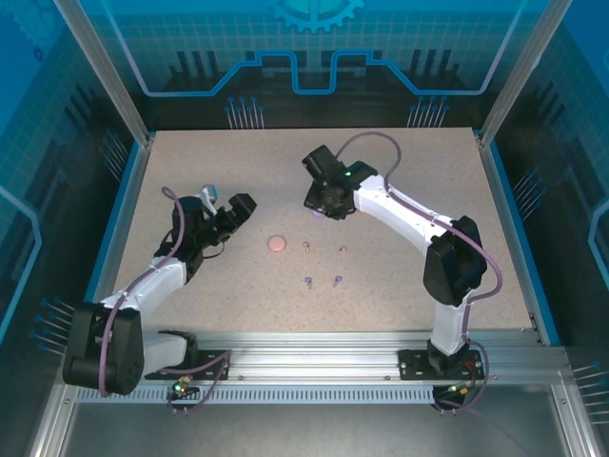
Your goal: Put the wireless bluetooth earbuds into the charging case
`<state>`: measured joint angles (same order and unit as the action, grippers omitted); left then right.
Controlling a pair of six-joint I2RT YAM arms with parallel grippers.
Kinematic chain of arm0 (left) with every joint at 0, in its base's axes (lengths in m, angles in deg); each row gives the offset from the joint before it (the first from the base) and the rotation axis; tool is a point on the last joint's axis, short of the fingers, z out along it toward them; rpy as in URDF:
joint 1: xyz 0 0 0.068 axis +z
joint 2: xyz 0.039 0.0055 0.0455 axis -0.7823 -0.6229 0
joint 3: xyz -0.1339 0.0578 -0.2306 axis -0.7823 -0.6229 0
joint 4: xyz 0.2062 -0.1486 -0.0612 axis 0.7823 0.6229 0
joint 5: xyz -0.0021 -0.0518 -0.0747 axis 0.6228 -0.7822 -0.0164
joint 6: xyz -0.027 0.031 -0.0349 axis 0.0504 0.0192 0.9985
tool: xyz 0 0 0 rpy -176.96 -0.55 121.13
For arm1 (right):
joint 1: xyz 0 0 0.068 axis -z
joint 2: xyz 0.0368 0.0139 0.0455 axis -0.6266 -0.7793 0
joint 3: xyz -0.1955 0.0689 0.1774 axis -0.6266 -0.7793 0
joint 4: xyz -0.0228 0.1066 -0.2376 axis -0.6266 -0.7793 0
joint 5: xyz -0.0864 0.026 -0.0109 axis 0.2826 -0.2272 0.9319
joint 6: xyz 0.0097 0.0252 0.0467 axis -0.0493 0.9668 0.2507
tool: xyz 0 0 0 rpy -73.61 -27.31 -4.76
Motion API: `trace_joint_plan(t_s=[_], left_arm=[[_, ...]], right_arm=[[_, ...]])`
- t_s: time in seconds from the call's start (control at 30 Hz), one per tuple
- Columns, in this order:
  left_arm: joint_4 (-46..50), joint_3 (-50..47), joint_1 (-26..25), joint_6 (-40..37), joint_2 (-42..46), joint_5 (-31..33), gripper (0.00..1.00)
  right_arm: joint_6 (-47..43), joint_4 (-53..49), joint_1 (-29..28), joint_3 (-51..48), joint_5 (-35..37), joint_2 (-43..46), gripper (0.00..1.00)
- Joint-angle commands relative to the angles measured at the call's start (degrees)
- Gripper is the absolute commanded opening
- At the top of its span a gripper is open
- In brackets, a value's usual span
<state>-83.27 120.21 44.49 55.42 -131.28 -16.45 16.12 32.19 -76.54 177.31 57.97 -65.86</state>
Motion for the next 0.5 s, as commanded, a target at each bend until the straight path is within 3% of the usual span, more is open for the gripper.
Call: trace_joint_plan(t_s=[0.0,0.47], left_arm=[[-13.3,-2.01,-3.67,-0.72,-2.71,-0.73,0.99],[-30.18,-0.29,-14.76,-3.03,-16.78,1.73,0.97]], right_arm=[[5.2,2.63,1.28,-1.07,-3.62,1.27,0.4],[21.6,9.37,3.94,-3.19,-9.88,-1.75,0.39]])
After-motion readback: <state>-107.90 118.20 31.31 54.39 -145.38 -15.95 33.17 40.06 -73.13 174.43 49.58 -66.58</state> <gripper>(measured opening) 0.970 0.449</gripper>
